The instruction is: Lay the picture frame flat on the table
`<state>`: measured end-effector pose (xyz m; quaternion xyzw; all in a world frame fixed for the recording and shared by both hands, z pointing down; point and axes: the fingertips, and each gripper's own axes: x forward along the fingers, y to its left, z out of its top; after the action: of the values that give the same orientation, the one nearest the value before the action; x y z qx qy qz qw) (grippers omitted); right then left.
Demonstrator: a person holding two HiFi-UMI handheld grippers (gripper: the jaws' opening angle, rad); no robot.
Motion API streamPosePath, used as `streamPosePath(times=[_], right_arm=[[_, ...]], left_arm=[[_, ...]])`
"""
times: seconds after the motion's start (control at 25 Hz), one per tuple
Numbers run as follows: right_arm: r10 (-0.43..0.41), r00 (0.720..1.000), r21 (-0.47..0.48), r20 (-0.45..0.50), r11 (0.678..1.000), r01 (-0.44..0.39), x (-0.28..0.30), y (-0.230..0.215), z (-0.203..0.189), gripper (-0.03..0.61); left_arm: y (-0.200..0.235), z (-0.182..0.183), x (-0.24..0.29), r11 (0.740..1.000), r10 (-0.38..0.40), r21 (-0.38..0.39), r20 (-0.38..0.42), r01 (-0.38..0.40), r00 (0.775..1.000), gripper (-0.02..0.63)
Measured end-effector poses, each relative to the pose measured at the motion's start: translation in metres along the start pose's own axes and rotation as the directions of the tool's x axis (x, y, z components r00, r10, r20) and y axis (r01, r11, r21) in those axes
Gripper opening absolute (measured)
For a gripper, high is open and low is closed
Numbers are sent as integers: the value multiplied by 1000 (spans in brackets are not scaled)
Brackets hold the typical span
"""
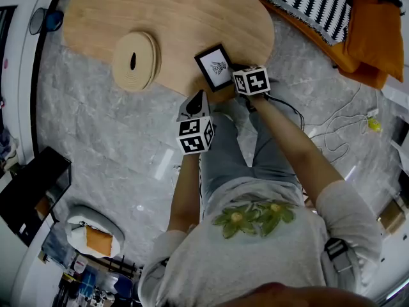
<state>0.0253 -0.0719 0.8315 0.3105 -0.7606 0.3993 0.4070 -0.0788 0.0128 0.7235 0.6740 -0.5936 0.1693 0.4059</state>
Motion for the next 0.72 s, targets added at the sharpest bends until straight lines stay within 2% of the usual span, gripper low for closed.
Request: streamPosePath(times=[0.72], right_arm=[[-9, 999, -20, -50, 1000, 8, 19, -1, -21, 75]], left_arm=[[3, -10, 4, 1000, -6, 4, -30, 6, 1000, 15]])
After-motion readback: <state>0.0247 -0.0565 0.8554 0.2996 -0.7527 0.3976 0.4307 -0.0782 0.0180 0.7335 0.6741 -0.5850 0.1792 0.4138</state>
